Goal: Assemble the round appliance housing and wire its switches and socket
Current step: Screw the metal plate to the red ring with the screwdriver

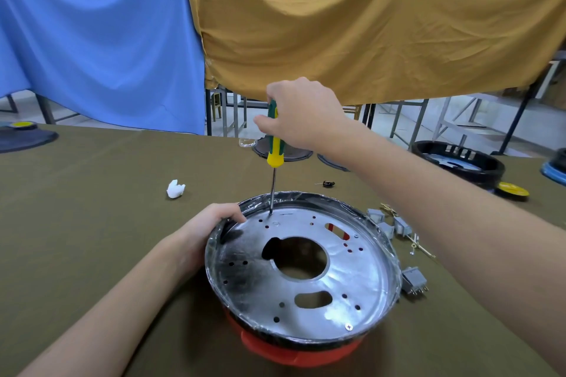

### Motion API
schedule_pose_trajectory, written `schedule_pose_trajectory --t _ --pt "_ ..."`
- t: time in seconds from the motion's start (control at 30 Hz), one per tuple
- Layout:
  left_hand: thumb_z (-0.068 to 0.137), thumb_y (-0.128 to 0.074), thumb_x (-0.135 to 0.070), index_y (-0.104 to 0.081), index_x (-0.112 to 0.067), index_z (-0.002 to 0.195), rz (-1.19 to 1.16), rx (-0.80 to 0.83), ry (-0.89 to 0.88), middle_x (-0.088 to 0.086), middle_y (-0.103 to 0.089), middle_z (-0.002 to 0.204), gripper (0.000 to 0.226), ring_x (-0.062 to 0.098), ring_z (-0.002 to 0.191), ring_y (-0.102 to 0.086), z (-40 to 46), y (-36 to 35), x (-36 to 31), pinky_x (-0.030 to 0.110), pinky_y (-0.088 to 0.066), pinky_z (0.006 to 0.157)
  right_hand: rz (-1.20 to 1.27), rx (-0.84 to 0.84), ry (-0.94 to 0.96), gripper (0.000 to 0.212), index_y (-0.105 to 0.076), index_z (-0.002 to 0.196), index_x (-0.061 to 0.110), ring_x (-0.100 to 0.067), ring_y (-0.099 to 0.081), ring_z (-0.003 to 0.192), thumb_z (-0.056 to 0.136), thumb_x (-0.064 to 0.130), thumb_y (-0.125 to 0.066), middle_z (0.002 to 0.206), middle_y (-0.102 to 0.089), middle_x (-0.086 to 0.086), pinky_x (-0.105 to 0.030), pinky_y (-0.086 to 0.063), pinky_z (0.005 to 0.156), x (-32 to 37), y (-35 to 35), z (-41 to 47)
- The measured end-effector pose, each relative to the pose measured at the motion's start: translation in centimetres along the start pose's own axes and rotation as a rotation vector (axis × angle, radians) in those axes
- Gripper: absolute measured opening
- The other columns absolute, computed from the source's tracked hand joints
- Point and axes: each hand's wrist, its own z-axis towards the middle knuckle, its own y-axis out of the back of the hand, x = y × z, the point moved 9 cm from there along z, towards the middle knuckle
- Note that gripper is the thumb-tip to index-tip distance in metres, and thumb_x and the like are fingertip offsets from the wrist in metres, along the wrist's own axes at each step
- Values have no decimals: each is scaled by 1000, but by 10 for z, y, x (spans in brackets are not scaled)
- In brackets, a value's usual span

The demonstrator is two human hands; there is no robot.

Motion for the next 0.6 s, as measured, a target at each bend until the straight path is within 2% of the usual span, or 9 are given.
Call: schedule_pose_trajectory --t 0.07,0.13,0.23,0.3,0.37,0.43,0.5,0.53,0.6 --pt "50 -69 -19 -49 -14 55 43 19 63 3 -48 48 21 20 49 -46 -1 -4 2 19 -40 47 52 54 -5 34 -40 75 19 -16 -40 55 95 44 -54 66 -45 2 -30 -29 49 0 -5 0" --pt "50 -64 -17 -51 -10 55 179 -30 55 -1 -51 41 15 18 50 -49 3 0 -2 13 -39 41 246 205 -14 24 -47 99 13 -17 -42 60 95 36 -53 77 -48 0 -30 -32 50 -2 -14 -1" --pt "57 -63 -18 -61 -16 46 105 -68 -85 -2 -56 48 11 9 44 -54 1 2 -11 11 -42 43 484 351 -9 24 -48 116 15 -12 -41 56 95 22 -56 78 -49 2 -15 -32 41 -1 -15 -7" --pt "66 -64 -14 -61 -15 40 147 -90 -113 -6 -55 46 27 8 45 -53 -2 4 -11 9 -41 43 475 326 22 24 -49 115 19 -9 -42 55 95 24 -62 75 -49 5 -11 -32 41 -1 -10 -8" --pt "75 -63 -12 -58 -15 40 216 -114 -59 -8 -52 39 35 6 39 -50 5 3 -13 8 -39 40 448 284 16 25 -49 112 21 -10 -48 60 94 28 -65 78 -52 4 -17 -39 48 -3 -10 -6" --pt "94 -58 -13 -49 -7 55 364 -114 30 -8 -45 27 40 2 26 -46 8 5 -7 8 -33 31 396 250 -4 27 -48 109 22 -14 -52 66 92 32 -67 81 -56 2 -29 -46 58 -4 -12 -4" --pt "101 -49 -7 -43 -15 66 399 -147 15 -11 -37 21 36 -5 24 -44 6 15 -6 10 -31 29 317 190 -37 32 -47 106 21 -16 -51 67 90 39 -68 79 -55 2 -35 -45 59 -4 -13 -3" --pt "101 -48 -6 -43 -16 66 408 -150 14 -11 -36 20 37 -5 24 -44 7 12 -9 10 -31 29 288 147 -52 34 -46 104 19 -17 -51 67 89 41 -68 77 -53 2 -34 -43 58 -4 -13 -3" --pt "102 -44 -4 -46 -11 58 446 -122 23 -6 -40 23 45 7 26 -47 11 8 -7 9 -31 30 246 65 -72 35 -47 102 15 -24 -53 70 88 40 -67 75 -53 1 -34 -42 59 -3 -13 -3"
